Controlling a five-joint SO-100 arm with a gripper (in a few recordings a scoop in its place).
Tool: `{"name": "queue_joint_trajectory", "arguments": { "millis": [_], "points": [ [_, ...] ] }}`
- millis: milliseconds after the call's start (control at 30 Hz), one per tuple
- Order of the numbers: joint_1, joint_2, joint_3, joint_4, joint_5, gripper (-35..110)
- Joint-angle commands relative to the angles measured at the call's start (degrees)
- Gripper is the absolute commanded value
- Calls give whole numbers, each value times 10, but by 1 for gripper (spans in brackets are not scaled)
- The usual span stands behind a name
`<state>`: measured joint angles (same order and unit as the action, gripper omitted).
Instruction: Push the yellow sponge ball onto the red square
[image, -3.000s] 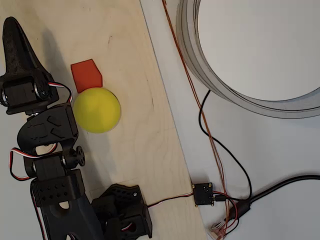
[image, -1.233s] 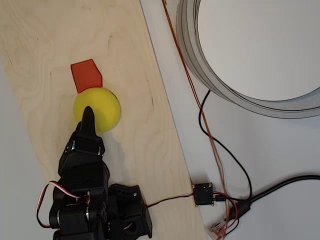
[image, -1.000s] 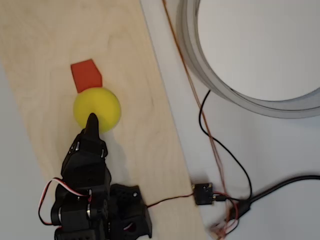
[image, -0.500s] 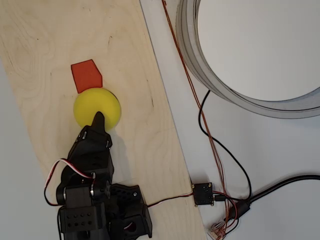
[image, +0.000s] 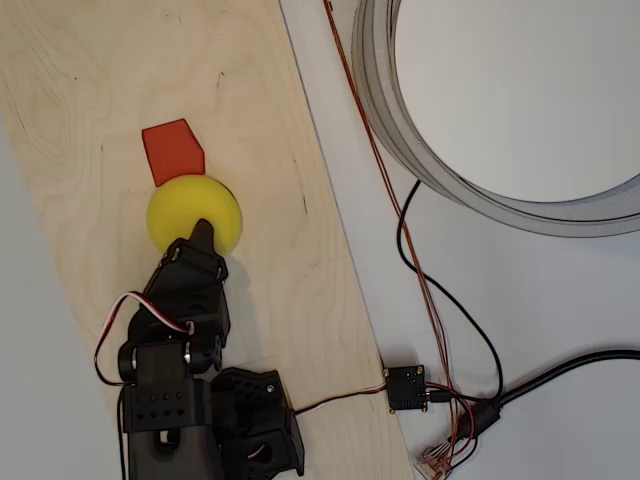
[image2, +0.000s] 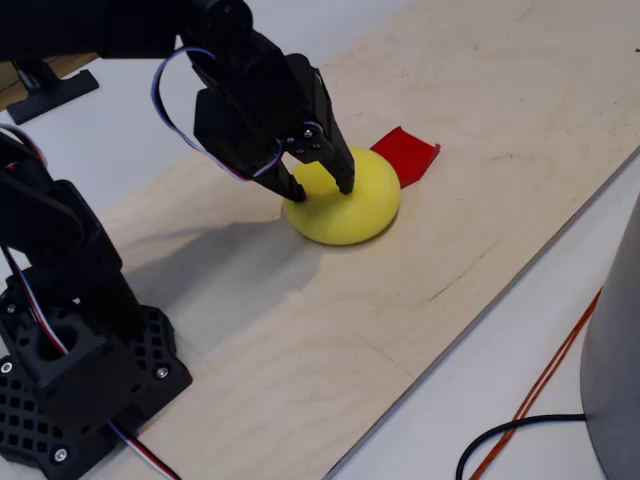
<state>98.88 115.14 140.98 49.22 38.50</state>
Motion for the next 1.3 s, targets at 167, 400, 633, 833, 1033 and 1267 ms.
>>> {"name": "queue_joint_trajectory", "arguments": {
  "millis": [167, 400, 633, 833, 1033, 1267],
  "points": [
    [2, -17, -13, -27, 11, 15],
    [1, -43, -56, -25, 13, 15],
    [1, -70, -103, -24, 12, 15],
    [1, -100, -140, -25, 13, 15],
    [1, -127, -163, -26, 14, 15],
    [1, -175, -191, -36, 11, 15]
  ]
}}
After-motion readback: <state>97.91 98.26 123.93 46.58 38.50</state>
